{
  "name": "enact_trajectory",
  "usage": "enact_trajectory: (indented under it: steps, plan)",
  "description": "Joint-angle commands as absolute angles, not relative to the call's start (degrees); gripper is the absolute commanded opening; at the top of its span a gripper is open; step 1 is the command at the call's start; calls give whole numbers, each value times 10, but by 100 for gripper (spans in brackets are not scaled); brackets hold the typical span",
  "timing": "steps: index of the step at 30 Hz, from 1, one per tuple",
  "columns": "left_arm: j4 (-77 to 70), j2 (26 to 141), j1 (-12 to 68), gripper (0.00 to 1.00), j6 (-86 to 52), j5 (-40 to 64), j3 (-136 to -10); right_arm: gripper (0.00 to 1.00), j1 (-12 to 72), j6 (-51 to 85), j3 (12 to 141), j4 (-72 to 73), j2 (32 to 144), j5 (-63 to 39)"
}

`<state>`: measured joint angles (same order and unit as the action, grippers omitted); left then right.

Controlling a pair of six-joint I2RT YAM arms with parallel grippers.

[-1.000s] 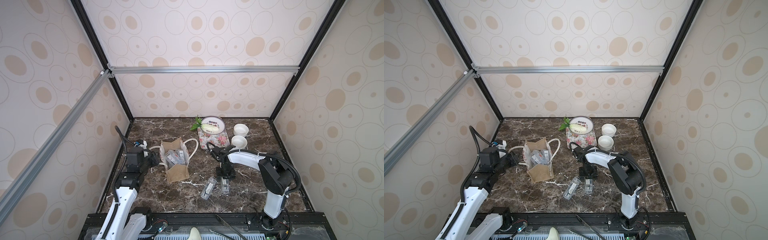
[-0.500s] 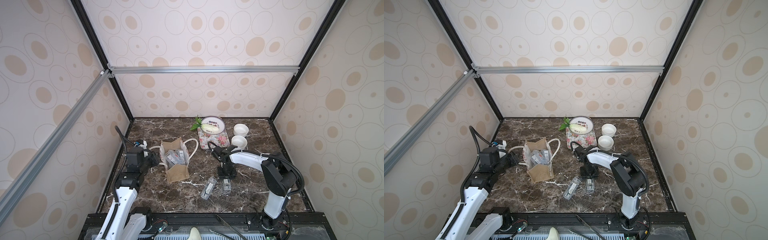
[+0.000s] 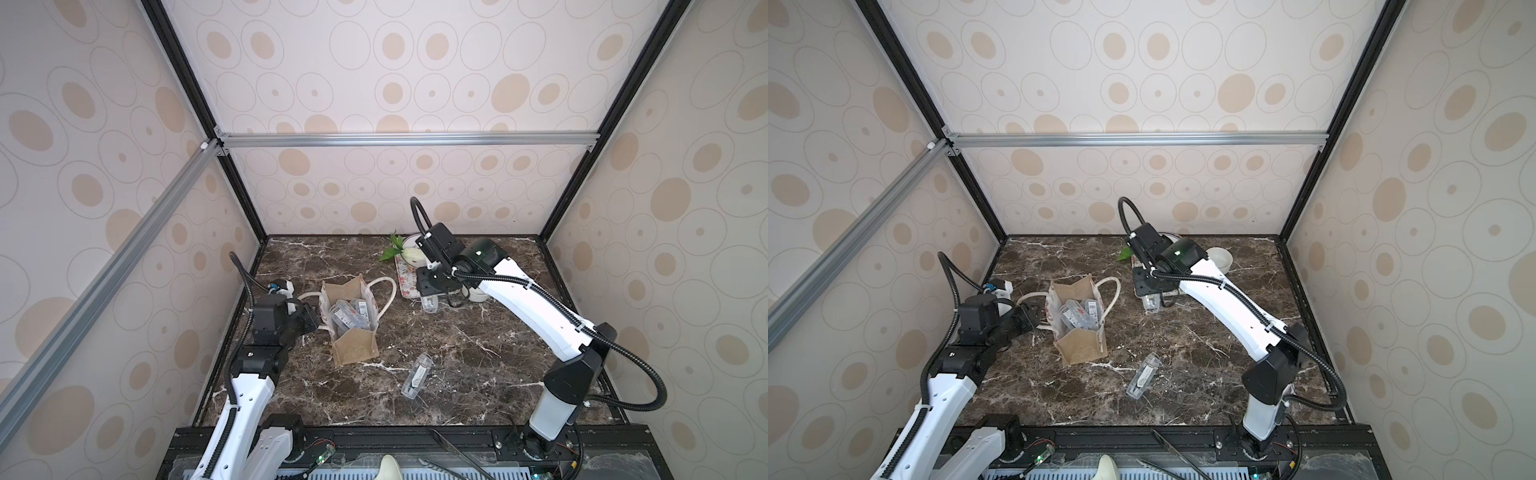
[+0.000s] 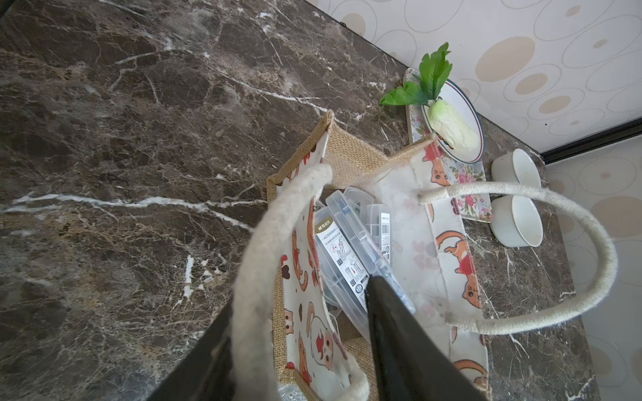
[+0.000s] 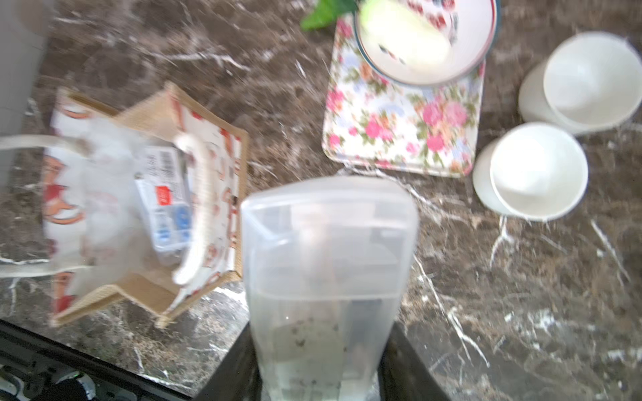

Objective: Put the compass set into the canvas bag
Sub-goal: Place the compass set in the canvas bag.

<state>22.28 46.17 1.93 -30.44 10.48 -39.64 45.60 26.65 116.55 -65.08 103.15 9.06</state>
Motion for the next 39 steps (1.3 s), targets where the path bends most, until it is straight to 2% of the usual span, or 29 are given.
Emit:
enact_trajectory:
  steps: [1,5,8,23,26,32,39]
  plan:
    - [226,455,20,50,-313,108,-408,42,508,205,1274,-674,1110,106]
    - [228,453,20,50,-315,106,-409,42,553,158,1422,-681,1216,116]
    - [232,450,19,50,-313,105,-409,42,565,140,1482,-670,1280,103]
    - [243,440,19,50,-316,98,-403,44,574,125,1476,-630,1411,70]
    - [244,439,19,50,-316,96,-402,49,573,132,1480,-631,1422,85]
    - [245,437,20,50,-316,94,-397,67,573,134,1495,-633,1392,96]
    - [242,441,19,50,-316,93,-402,72,573,138,1490,-633,1305,84]
